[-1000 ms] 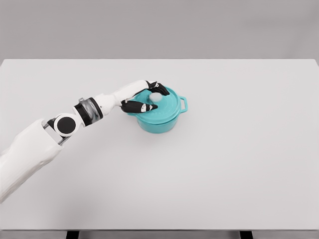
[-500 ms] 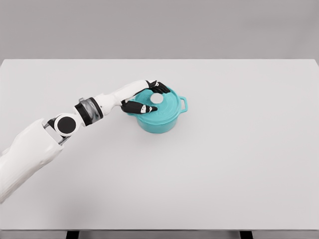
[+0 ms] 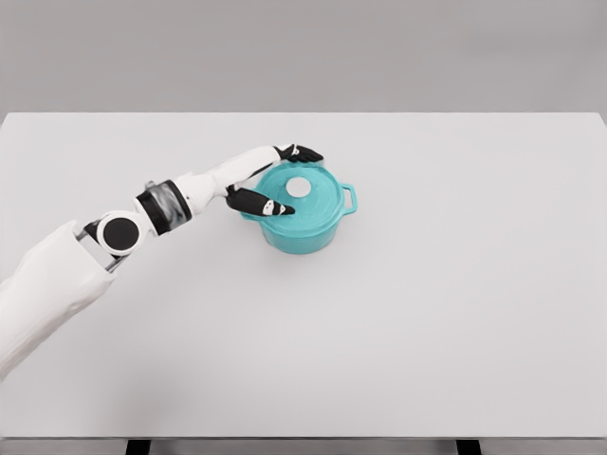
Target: Cover the pot with left arm
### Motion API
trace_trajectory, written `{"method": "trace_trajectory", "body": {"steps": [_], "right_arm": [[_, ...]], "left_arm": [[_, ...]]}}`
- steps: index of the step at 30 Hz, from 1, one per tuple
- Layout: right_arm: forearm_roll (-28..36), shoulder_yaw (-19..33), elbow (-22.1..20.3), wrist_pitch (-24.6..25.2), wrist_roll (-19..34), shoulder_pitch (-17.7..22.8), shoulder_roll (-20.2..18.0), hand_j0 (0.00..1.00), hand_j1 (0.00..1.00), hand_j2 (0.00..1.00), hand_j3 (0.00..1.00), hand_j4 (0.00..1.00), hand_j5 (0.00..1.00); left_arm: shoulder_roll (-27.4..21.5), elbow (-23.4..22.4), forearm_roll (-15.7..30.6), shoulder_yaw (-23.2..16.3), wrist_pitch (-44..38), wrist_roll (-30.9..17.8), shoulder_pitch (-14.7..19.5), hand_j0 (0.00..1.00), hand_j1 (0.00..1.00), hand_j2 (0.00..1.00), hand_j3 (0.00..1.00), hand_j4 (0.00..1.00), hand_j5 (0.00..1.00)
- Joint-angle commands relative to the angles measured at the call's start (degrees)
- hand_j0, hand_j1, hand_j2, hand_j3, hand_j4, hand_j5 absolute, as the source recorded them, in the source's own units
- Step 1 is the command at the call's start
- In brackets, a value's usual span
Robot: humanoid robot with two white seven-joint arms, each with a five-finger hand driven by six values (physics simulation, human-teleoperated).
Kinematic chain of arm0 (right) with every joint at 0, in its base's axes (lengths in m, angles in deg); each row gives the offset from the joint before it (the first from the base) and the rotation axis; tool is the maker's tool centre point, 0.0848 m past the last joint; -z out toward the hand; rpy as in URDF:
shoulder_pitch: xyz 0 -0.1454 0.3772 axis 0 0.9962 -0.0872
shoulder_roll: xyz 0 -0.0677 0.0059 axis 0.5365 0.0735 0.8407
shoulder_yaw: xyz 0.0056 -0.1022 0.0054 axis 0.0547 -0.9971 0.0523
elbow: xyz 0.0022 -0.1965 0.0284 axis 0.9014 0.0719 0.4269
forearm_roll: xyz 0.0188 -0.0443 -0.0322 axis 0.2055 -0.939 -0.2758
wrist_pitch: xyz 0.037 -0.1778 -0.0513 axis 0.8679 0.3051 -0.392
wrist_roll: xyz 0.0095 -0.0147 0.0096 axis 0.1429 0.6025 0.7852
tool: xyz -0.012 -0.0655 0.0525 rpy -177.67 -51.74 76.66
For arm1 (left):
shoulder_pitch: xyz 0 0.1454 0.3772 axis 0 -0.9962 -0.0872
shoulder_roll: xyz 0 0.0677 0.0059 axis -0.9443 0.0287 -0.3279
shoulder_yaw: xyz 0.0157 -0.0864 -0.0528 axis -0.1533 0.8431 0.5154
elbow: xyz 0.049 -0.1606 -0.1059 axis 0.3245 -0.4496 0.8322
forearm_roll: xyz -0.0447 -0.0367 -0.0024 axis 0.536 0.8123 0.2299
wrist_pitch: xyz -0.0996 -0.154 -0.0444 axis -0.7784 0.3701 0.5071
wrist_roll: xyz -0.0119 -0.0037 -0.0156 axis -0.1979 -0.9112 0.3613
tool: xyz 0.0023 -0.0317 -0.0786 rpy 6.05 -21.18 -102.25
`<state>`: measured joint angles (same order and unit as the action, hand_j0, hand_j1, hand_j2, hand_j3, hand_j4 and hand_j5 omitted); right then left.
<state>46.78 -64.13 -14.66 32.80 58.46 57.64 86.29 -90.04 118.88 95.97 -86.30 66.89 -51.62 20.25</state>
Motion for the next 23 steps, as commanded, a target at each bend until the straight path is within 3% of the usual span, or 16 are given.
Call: {"method": "trace_trajectory", "body": {"steps": [1,7,10,12,14,16,23], "right_arm": [[-0.03,0.01,0.00,-0.03,0.02,0.00,0.00,1.00,1.00,1.00,1.00,1.00,1.00],[-0.03,0.01,0.00,-0.03,0.02,0.00,0.00,1.00,1.00,1.00,1.00,1.00,1.00],[-0.03,0.01,0.00,-0.03,0.02,0.00,0.00,1.00,1.00,1.00,1.00,1.00,1.00],[-0.03,0.01,0.00,-0.03,0.02,0.00,0.00,1.00,1.00,1.00,1.00,1.00,1.00],[-0.03,0.01,0.00,-0.03,0.02,0.00,0.00,1.00,1.00,1.00,1.00,1.00,1.00],[-0.03,0.01,0.00,-0.03,0.02,0.00,0.00,1.00,1.00,1.00,1.00,1.00,1.00],[-0.03,0.01,0.00,-0.03,0.02,0.00,0.00,1.00,1.00,1.00,1.00,1.00,1.00]], "left_arm": [[-1.80,2.31,1.15,0.41,0.00,-0.03,0.00,0.96,0.96,0.96,0.96,0.96,0.96],[-10.33,8.20,8.27,0.41,0.17,-0.03,0.53,1.00,1.00,1.00,1.00,1.00,1.00],[-22.72,12.07,11.09,0.50,0.88,-0.21,-0.18,1.00,1.00,1.00,1.00,1.00,1.00],[-27.03,11.90,11.09,3.75,5.53,-0.39,-2.81,1.00,1.00,1.00,1.00,1.00,1.00],[-28.09,11.46,11.09,7.70,7.29,-0.30,-7.55,1.00,1.00,1.00,1.00,1.00,1.00],[-28.09,10.67,11.09,8.50,7.29,-0.30,-9.58,1.00,1.00,1.00,1.00,1.00,1.00],[-28.26,8.38,12.76,8.32,7.38,-0.30,-9.76,1.00,1.00,1.00,1.00,1.00,1.00]]}}
